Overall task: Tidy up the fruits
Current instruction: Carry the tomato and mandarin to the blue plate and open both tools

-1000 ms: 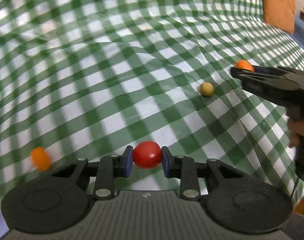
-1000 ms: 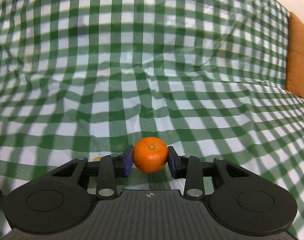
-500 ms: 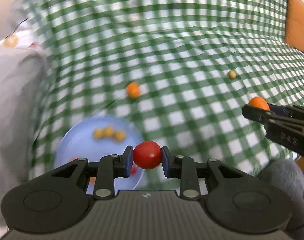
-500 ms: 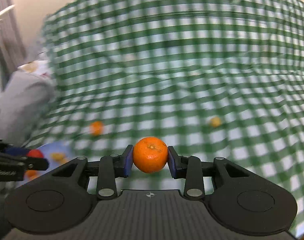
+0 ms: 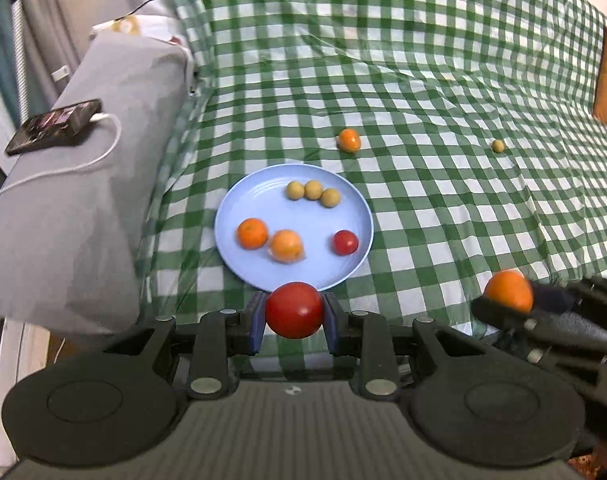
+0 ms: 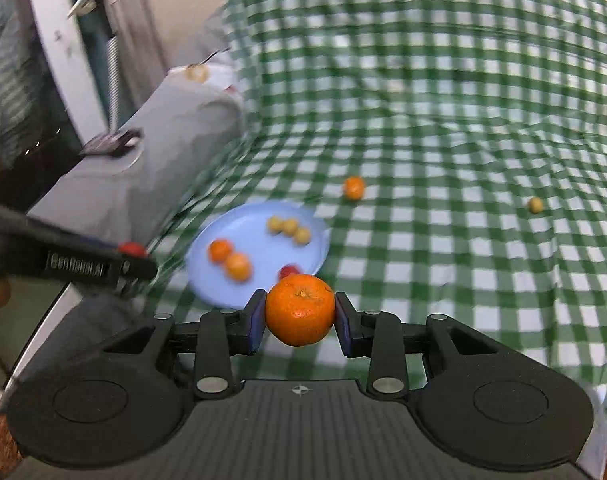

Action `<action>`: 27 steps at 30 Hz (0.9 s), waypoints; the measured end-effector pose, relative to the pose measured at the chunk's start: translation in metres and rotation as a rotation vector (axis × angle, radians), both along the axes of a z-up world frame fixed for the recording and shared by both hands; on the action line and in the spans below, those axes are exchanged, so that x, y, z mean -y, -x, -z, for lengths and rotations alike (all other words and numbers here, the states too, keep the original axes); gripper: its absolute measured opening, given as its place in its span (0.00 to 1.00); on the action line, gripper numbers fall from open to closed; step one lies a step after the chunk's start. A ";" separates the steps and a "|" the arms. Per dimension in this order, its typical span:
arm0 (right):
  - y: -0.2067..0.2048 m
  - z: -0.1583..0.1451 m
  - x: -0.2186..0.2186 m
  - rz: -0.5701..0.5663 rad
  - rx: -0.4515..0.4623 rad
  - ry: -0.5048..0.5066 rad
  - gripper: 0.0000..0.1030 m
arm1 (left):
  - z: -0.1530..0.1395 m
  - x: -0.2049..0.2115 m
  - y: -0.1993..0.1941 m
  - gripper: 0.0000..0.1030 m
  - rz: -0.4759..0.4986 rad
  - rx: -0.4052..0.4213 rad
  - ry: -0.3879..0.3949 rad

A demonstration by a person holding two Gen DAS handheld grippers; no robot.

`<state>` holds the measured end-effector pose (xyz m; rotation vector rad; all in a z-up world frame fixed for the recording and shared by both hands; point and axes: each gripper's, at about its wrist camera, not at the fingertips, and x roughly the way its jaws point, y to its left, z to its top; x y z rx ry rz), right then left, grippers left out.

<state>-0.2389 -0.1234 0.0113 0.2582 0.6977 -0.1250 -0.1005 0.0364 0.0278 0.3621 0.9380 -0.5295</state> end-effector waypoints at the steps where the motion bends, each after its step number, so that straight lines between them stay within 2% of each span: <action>1: 0.001 0.001 -0.005 -0.010 -0.007 0.005 0.36 | 0.000 -0.004 0.000 0.32 -0.005 0.000 0.002; 8: -0.003 -0.004 -0.022 -0.042 -0.008 0.066 0.36 | -0.001 -0.016 -0.003 0.32 -0.036 -0.004 0.011; 18: -0.011 0.000 -0.019 -0.046 -0.034 0.062 0.36 | 0.006 -0.013 -0.013 0.32 -0.041 -0.015 -0.006; 27: -0.041 0.010 -0.009 -0.046 -0.052 0.058 0.36 | 0.017 -0.004 -0.041 0.32 -0.050 -0.034 -0.021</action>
